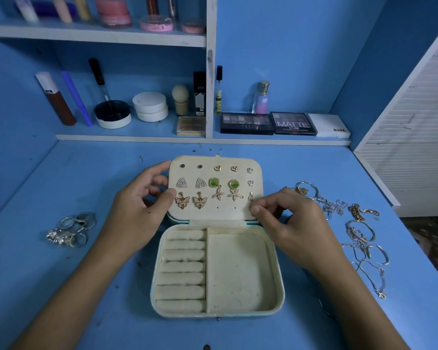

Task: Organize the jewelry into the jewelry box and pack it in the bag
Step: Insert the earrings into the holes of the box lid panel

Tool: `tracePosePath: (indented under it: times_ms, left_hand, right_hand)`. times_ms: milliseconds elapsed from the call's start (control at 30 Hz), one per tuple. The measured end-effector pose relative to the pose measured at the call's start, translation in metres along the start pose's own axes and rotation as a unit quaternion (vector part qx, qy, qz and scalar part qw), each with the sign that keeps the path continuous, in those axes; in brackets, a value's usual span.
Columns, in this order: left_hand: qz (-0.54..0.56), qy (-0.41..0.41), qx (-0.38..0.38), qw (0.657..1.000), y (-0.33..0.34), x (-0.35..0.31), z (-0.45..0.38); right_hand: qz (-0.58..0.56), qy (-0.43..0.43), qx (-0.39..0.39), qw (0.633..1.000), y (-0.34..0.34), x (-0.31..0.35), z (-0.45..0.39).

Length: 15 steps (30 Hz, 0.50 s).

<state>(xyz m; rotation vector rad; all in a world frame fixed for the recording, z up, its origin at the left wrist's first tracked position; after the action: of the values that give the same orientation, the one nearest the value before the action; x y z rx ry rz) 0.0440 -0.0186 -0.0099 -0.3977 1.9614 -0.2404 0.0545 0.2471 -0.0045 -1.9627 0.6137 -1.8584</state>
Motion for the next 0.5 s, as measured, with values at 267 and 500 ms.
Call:
tracePosePath:
  times_ms: [267,500]
  left_hand:
    - [-0.001,-0.002,0.003,1.0,-0.0003,0.0011,0.0]
    - [-0.006,-0.008,0.007,1.0,0.0004,0.0017,-0.0001]
  right_hand:
    - [-0.021,0.02,-0.018,0.999,0.0025,-0.0011,-0.0001]
    - [-0.042,0.022,-0.021,0.999,0.0014,0.0014,0.0021]
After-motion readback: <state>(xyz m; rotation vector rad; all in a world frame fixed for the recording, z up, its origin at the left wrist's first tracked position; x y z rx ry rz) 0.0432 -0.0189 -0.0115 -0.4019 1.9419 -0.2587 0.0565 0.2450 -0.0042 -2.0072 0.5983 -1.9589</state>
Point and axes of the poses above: each hand's wrist, its own z-axis away from the middle knuckle, its own y-axis out of the palm, x = y × z, the point moved 4 cm from there along -z, towards the middle knuckle, and after that the axes turned 10 degrees about y, right-handed, at the moved point
